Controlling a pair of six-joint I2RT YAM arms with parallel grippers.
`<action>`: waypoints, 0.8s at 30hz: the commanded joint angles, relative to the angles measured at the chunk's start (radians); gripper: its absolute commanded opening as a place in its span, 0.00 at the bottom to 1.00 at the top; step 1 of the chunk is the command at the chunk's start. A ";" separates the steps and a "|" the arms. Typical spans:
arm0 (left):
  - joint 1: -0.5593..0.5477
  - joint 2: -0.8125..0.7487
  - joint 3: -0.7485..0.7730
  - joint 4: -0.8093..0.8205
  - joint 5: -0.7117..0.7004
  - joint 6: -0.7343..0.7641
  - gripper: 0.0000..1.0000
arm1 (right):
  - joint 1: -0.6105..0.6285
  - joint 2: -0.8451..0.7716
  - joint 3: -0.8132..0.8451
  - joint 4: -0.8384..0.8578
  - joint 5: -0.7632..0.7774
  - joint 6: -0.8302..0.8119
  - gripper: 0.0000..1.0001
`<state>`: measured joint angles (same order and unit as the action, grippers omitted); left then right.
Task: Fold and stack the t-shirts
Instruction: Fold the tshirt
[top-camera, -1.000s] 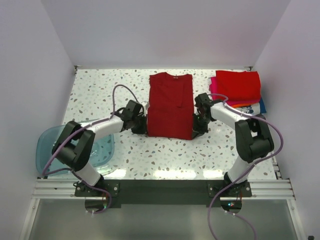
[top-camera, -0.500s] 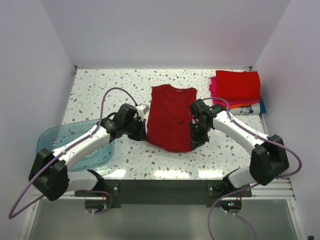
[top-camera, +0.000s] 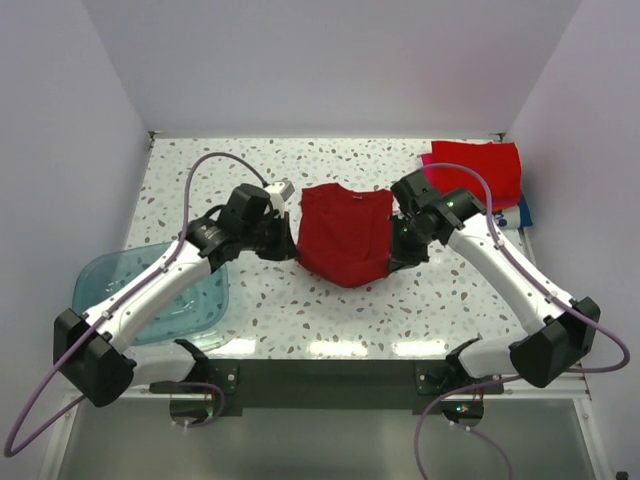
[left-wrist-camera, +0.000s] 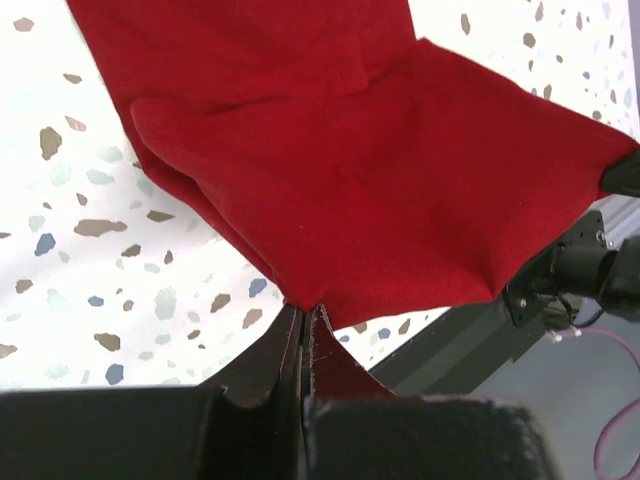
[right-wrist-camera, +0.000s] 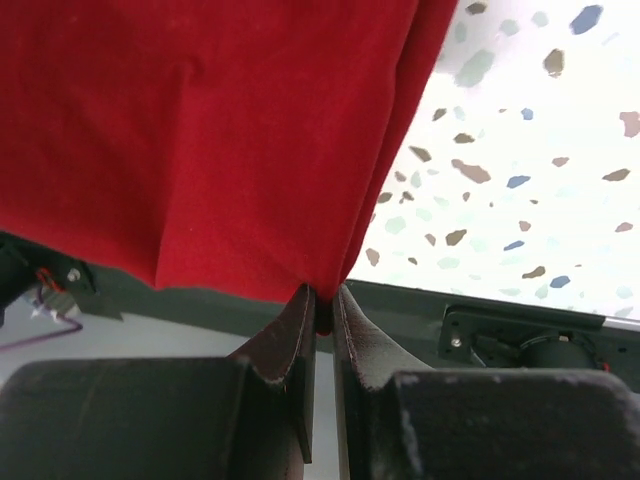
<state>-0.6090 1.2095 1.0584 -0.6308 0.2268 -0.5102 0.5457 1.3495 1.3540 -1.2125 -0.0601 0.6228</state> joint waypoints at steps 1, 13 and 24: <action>0.003 0.057 0.066 0.011 -0.046 -0.039 0.00 | -0.019 0.045 0.027 0.019 0.052 0.023 0.00; 0.044 0.206 0.135 0.071 -0.061 -0.060 0.00 | -0.156 0.140 0.122 0.146 0.042 -0.017 0.00; 0.126 0.386 0.281 0.125 0.022 -0.031 0.00 | -0.216 0.304 0.273 0.191 0.016 -0.100 0.00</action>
<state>-0.4992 1.5440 1.2530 -0.5682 0.1989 -0.5568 0.3389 1.6215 1.5379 -1.0615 -0.0418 0.5659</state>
